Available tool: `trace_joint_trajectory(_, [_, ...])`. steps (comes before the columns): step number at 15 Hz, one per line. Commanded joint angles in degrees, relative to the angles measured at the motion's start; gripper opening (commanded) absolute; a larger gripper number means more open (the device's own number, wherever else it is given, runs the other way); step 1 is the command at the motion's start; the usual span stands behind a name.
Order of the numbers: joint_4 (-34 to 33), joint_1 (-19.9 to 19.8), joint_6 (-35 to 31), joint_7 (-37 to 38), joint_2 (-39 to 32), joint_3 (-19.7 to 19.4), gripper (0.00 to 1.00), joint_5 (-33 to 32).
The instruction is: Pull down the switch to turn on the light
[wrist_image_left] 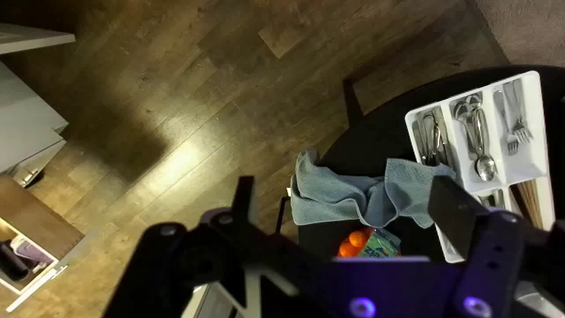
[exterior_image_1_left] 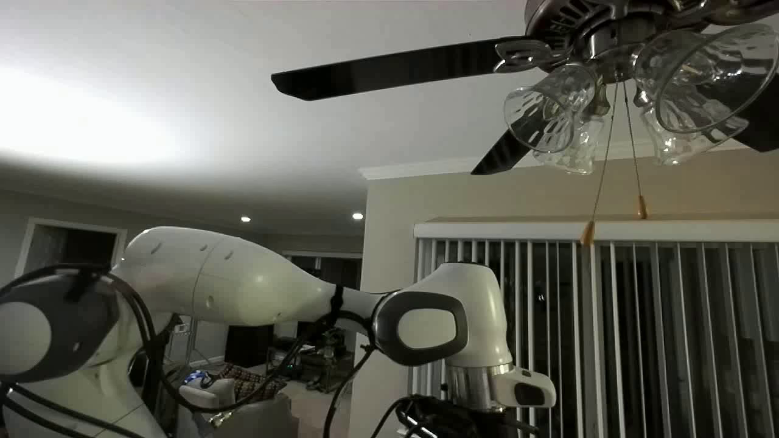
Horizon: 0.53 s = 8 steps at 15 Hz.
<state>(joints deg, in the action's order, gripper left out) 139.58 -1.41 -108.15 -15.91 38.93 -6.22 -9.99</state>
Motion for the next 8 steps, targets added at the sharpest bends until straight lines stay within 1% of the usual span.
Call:
trace_joint_trajectory(1, [-0.09, 0.18, 0.11, 0.09, -0.02, -0.12, 1.0, -0.08])
trace_joint_trajectory(7, [-0.09, 0.18, 0.11, 0.09, -0.02, -0.12, 1.0, -0.07])
trace_joint_trajectory(8, [0.46, 1.12, 0.32, -0.91, 1.13, 0.29, 1.0, 0.3])
